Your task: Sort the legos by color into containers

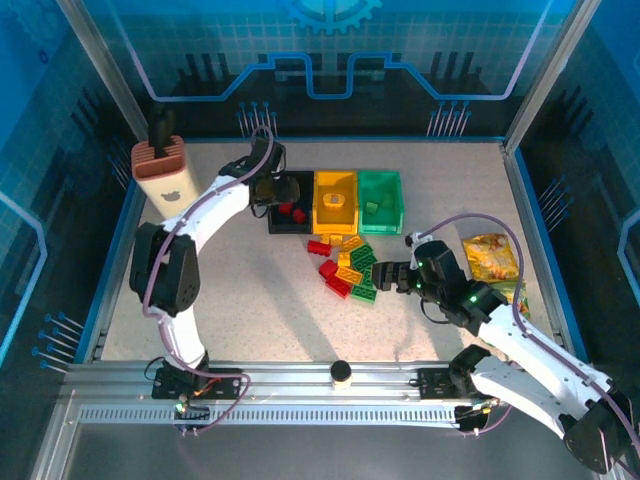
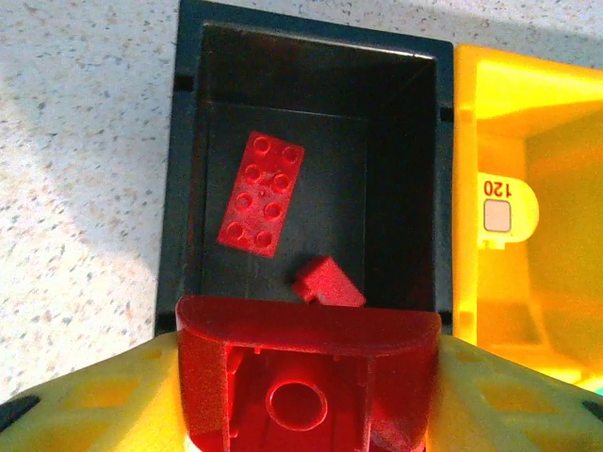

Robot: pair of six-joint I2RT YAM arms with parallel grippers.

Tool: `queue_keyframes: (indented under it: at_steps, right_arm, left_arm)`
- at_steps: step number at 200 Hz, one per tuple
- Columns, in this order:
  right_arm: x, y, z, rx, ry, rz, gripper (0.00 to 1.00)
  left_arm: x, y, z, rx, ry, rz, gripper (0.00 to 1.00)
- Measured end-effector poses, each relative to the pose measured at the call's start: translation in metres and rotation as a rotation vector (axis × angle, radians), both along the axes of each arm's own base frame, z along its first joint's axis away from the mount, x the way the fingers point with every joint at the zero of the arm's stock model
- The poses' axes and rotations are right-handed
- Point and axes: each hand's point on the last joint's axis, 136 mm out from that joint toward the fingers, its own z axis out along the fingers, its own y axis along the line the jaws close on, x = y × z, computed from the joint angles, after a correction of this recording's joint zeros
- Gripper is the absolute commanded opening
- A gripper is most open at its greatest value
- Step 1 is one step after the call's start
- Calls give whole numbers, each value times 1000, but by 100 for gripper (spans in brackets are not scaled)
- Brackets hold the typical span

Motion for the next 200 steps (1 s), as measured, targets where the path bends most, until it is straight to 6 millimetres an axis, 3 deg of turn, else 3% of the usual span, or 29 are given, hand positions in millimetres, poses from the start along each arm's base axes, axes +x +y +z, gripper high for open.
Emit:
queue_keyframes:
  at_steps: [9,35,43,61,87,124,145,200]
  right_arm:
    - [-1,0,1,4,-3,1,97]
    - [-5,-2,1,8,-2,8,97]
    - [-6,-1,0,8,1,10,98]
    - [-7,-2,-5,-8,17,18,98]
    - [-9,0,-27,-74,87,48,97]
    - [-17,4,-65,-186,219,130,92]
    - [-17,13,-80,-244,275,190,91]
    - [-11,46,-103,-370,332,343,86]
  left_arm:
    - [6,-2,-4,7,9,-5,78]
    - [13,-5,-6,13,24,-15,84]
    - [11,-6,-3,7,21,-24,91]
    - [5,-10,7,-22,1,-38,94]
    - [-20,-18,31,-56,-44,-78,93]
    - [-78,-30,57,-135,-124,-147,92]
    - [-106,-31,52,-158,-130,-160,91]
    - [-156,-18,11,-152,-57,-153,90]
